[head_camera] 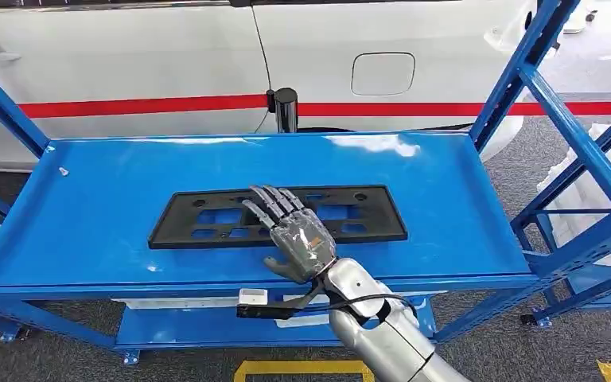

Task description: Take the parts from the cabinet and place them on the table.

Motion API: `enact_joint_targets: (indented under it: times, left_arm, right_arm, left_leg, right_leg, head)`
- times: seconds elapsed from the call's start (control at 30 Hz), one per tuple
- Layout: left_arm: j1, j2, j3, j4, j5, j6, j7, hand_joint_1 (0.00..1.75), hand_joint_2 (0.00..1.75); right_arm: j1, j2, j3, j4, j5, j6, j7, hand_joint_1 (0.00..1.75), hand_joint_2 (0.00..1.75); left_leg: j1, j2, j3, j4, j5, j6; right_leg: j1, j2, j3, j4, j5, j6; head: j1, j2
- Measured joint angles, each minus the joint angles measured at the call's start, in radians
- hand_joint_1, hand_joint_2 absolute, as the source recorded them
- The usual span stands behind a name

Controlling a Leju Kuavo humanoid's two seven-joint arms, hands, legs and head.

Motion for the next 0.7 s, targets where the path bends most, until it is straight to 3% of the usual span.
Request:
enact_joint_targets:
  times: [0.37,0.7]
  left_arm:
    - [-0.002,-0.003,-0.004,0.0,-0.003,0.0,0.0,0.0,1.75]
    - [-0.006,-0.01,-0.004,0.0,0.008,0.0,-0.003,0.0,1.75]
  right_arm:
    - [-0.009,0.008,0.0,0.036,0.072,0.002,0.045,0.0,1.75]
    - [-0.117,0.055,-0.014,0.231,0.086,-0.031,0.066,0.0,1.75]
  left_leg:
    - [0.0,0.0,0.0,0.0,0.0,0.0]
    - [0.0,0.0,0.0,0.0,0.0,0.0]
  right_leg:
    - [0.0,0.0,0.0,0.0,0.0,0.0]
    - [0.0,0.001,0.0,0.0,0.0,0.0]
  head:
    - [0.0,0.0]
    - [0.0,0.0]
